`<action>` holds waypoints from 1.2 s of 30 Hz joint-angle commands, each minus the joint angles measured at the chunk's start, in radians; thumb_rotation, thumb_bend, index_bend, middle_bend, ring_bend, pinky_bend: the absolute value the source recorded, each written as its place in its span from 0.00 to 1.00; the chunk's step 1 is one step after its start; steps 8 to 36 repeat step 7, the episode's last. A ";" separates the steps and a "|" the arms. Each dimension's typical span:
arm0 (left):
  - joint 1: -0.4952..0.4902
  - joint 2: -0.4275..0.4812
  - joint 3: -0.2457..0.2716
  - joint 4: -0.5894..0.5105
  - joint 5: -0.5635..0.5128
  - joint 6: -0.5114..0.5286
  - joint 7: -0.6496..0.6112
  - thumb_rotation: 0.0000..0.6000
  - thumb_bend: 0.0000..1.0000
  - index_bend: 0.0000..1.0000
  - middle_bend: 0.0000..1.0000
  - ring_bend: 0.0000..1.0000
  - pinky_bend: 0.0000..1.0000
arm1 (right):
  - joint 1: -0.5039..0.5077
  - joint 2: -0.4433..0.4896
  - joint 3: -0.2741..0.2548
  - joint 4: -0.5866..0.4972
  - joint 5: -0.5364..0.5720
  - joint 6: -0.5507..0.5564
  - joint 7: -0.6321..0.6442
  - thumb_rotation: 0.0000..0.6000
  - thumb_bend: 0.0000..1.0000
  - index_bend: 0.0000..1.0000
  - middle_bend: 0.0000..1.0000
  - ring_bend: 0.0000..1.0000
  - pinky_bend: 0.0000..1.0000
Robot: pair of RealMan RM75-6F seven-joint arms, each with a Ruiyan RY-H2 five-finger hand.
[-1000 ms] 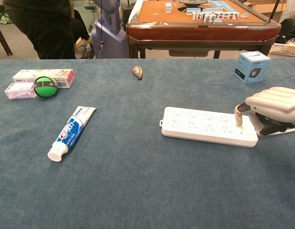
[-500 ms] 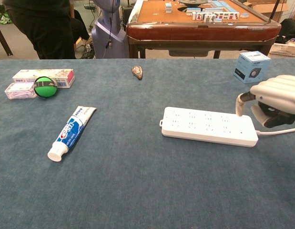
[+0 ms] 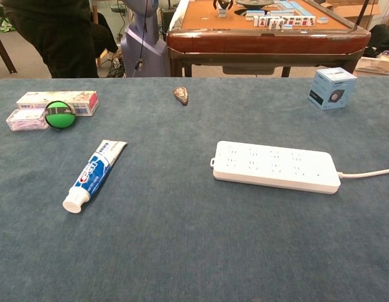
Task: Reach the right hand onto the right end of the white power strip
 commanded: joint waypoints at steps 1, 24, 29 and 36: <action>0.001 -0.004 0.000 0.001 0.001 0.004 0.004 1.00 0.44 0.43 0.44 0.39 0.61 | -0.073 0.007 -0.008 0.062 -0.049 0.088 0.091 1.00 0.25 0.36 0.27 0.26 0.22; 0.000 -0.006 -0.002 -0.001 0.000 0.004 0.010 1.00 0.44 0.43 0.44 0.39 0.61 | -0.125 0.003 0.011 0.133 -0.068 0.142 0.233 1.00 0.23 0.36 0.25 0.25 0.22; 0.000 -0.006 -0.002 -0.001 0.000 0.004 0.010 1.00 0.44 0.43 0.44 0.39 0.61 | -0.125 0.003 0.011 0.133 -0.068 0.142 0.233 1.00 0.23 0.36 0.25 0.25 0.22; 0.000 -0.006 -0.002 -0.001 0.000 0.004 0.010 1.00 0.44 0.43 0.44 0.39 0.61 | -0.125 0.003 0.011 0.133 -0.068 0.142 0.233 1.00 0.23 0.36 0.25 0.25 0.22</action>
